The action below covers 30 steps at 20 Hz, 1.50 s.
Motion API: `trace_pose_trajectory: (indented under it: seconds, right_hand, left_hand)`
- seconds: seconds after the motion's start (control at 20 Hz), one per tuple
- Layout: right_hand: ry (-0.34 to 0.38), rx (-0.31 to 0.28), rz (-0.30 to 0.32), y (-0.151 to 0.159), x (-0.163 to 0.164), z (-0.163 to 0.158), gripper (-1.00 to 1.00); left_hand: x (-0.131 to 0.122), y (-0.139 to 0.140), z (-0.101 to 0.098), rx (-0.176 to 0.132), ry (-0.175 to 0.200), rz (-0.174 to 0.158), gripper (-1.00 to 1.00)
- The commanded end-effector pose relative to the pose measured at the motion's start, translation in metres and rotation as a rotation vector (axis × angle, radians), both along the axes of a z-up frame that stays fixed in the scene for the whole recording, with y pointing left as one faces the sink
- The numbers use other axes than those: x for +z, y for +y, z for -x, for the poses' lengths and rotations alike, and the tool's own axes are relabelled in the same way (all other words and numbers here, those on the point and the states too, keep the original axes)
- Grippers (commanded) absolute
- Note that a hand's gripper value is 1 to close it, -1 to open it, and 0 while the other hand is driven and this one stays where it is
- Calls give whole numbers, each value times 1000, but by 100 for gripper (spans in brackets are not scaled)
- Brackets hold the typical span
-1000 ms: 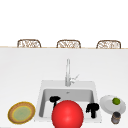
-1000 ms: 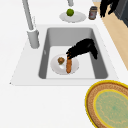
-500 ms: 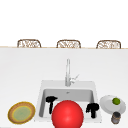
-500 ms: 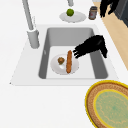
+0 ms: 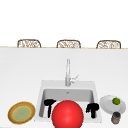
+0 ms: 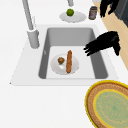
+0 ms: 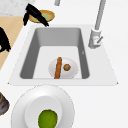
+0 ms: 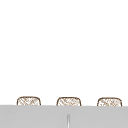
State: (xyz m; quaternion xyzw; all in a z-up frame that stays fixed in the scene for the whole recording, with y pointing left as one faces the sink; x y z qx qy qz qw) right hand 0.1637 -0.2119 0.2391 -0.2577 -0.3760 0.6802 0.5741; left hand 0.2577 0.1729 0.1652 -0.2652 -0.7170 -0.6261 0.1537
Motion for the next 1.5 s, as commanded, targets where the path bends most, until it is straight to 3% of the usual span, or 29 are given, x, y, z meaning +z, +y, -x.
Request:
trace_pose_trajectory:
  seconds: [0.0, 0.45, 0.7, 0.75, 0.8, 0.9, 0.95, 1.0, 1.2, 1.45]
  right_hand:
    - [0, 0, 0, 0, 0, 0, 0]
    - [0, 0, 0, 0, 0, 0, 0]
    - [0, 0, 0, 0, 0, 0, 0]
    - [0, 0, 0, 0, 0, 0, 0]
    - [0, 0, 0, 0, 0, 0, 0]
    - [0, 0, 0, 0, 0, 0, 0]
    - [-14, 2, -2, -3, 2, 0, -100]
    - [-10, 7, -4, -1, 2, 0, -100]
    - [9, 44, -4, 0, 9, -3, -100]
    - [-3, 36, -9, 17, 20, -20, -100]
  left_hand:
    - [7, 3, 18, 58, 4, 0, -100]
    - [6, 14, 72, 51, -2, -4, -100]
    - [6, 26, 74, 53, -1, -3, -100]
    - [5, 20, 73, 27, -15, -9, -100]
    - [5, 22, 74, 8, -1, -8, -100]
    - [5, 22, 74, 5, -2, -9, -100]
    - [5, 23, 74, 5, -1, -9, 0]
    - [6, 23, 74, -6, -9, -15, 0]
    - [5, 23, 73, 4, -24, -10, 0]
    - [5, 23, 73, 13, -35, -6, 0]
